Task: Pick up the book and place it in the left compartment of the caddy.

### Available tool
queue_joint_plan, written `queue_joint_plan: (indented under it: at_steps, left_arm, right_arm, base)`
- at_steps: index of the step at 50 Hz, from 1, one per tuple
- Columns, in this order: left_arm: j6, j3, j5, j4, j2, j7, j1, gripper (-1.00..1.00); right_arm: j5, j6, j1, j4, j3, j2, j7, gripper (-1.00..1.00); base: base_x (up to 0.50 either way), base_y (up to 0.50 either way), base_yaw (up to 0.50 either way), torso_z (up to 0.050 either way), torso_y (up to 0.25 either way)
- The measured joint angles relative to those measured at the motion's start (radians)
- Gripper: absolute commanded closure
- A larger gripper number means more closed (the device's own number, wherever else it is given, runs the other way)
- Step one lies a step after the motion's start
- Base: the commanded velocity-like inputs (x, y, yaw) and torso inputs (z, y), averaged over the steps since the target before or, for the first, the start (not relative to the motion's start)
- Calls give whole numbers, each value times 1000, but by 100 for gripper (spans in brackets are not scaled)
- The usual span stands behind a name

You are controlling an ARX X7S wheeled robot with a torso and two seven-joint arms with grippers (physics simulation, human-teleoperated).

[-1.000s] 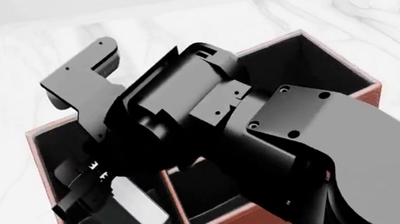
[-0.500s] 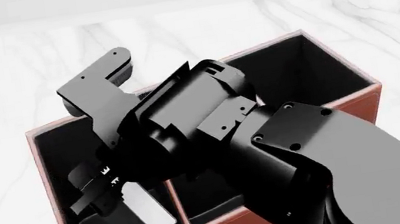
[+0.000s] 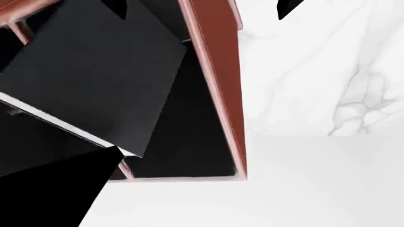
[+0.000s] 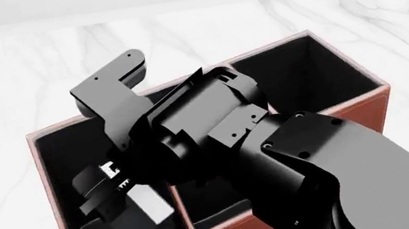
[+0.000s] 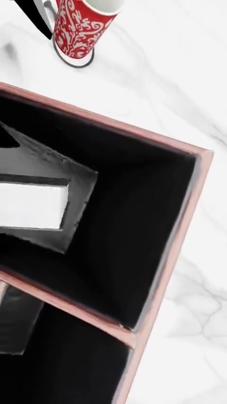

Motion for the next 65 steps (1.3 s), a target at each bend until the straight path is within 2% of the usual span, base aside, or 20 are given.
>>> queue_joint_plan:
  at_steps: [24,37,47,53,65]
  left_arm:
    - [3,6,-6,0,-5,-4,-2,-100]
    - [4,7,-10,2,-8,-7,-2,-100]
    - [6,8,-12,2,-10,-10,-2,-100]
    - [6,8,-15,2,-11,-11,-2,-100]
    - [7,12,-17,19,-17,-16,8,-100]
  right_arm:
    - [5,14,21,9,2,0,0,-100]
    - [117,83,199,60,-1,3,-93,-100]
    - [166,122,278,68,7,48,-105,-100]
    - [210,54,257,-99,71,175,12,-100]
    - [-19,-451,-91,-783,203,599,417,-100]
  base:
    - [0,0,0,0,0]
    - [0,0,0,0,0]
    - [0,0,0,0,0]
    - [0,0,0,0,0]
    - [0,0,0,0,0]
